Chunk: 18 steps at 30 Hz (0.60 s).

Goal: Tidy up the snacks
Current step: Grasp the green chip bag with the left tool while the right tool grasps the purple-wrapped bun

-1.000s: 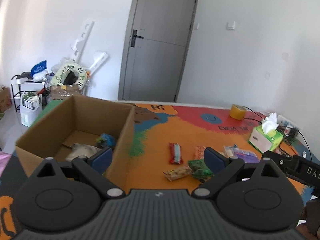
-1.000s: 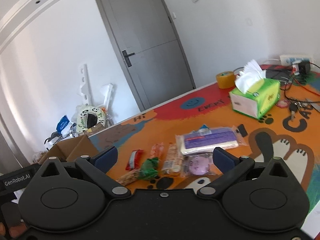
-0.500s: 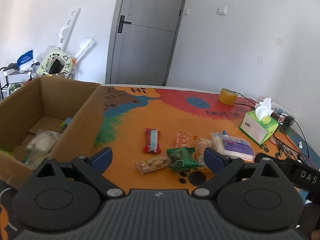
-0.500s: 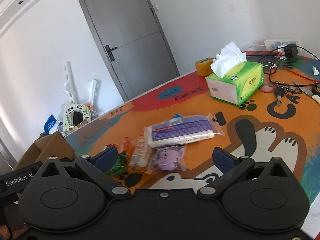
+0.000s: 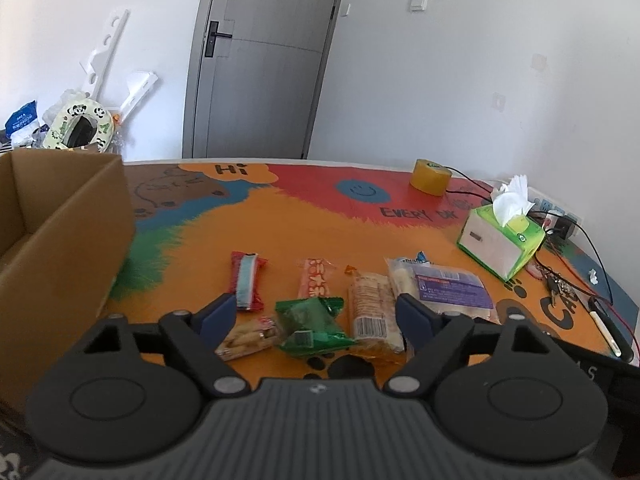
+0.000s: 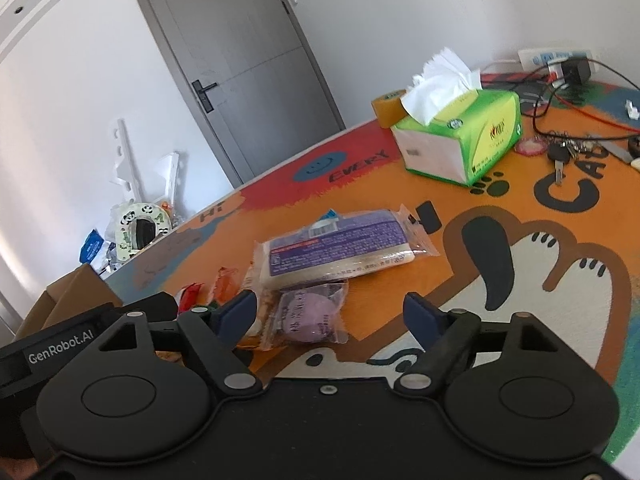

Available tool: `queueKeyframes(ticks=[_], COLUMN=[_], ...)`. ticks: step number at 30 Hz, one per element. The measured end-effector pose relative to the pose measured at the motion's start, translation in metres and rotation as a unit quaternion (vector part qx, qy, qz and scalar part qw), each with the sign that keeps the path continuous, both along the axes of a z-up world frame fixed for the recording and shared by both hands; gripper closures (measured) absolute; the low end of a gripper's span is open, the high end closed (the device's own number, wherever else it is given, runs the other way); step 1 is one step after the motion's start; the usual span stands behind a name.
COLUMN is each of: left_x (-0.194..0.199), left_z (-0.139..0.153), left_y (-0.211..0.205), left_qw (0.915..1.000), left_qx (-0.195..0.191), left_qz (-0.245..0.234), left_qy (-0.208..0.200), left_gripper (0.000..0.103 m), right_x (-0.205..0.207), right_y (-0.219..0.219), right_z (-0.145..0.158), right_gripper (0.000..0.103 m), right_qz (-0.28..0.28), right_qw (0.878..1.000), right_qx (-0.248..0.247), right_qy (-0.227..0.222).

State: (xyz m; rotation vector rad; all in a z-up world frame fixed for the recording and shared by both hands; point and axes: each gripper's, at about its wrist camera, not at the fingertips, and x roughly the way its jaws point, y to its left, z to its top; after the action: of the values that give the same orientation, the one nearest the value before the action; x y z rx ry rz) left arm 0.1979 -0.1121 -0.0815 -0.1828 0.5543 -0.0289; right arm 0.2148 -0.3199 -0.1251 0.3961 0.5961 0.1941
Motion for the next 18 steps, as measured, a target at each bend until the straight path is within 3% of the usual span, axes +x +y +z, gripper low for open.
queueKeyframes(ticks=[13,15,16,18], left_x=[0.031,0.034,0.036,0.037], left_z=[-0.023,-0.025,-0.026,-0.028], left_y=[-0.008,-0.009,-0.008,-0.005], left_qw=[0.9996,0.9995,0.9991,0.9989], left_qx=[-0.002,-0.005,-0.01,-0.014], left_qz=[0.002,0.001,0.003,0.003], left_qy=[0.028,0.033,0.041,0.045], left_gripper=[0.039,0.05,0.062,0.069], right_x=[0.026,0.028,0.03,0.032], right_y=[0.003,0.004,0.005,0.007], right_z=[-0.01,-0.011,-0.011,-0.011], right_gripper=[0.026,0.026,0.026,0.026], right_qz=[0.008,0.009,0.01,0.009], right_qw=[1.0,1.0,1.0,1.0], right_qx=[0.001,0.0,0.0,0.0], right_qy=[0.017,0.018,0.018,0.018])
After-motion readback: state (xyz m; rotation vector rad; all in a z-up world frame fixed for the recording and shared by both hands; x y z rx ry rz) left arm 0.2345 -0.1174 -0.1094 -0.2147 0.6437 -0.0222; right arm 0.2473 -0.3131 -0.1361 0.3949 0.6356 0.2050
